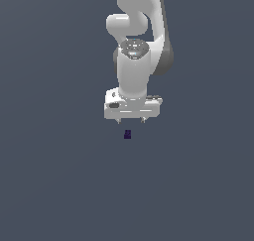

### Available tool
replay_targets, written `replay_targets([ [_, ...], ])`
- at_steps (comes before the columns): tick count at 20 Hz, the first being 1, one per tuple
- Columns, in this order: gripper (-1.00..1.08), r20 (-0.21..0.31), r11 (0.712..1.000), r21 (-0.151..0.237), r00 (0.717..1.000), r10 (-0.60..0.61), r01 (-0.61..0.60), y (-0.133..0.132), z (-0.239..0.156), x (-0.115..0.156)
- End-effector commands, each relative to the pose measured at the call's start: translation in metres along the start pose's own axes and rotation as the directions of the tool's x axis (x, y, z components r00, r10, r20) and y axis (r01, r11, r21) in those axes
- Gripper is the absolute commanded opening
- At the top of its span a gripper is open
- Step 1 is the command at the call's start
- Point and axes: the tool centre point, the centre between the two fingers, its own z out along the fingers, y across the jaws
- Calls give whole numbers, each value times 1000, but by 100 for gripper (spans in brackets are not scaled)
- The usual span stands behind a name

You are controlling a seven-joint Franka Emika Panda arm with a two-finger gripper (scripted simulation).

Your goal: Pick up the object and move it to a goal position.

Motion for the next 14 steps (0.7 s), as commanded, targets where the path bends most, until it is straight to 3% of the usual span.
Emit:
replay_targets([
  [1, 100, 0, 1000, 0, 1000, 0, 0, 0, 0, 0],
  [14, 100, 8, 999, 17, 999, -49, 49, -14, -2, -1],
])
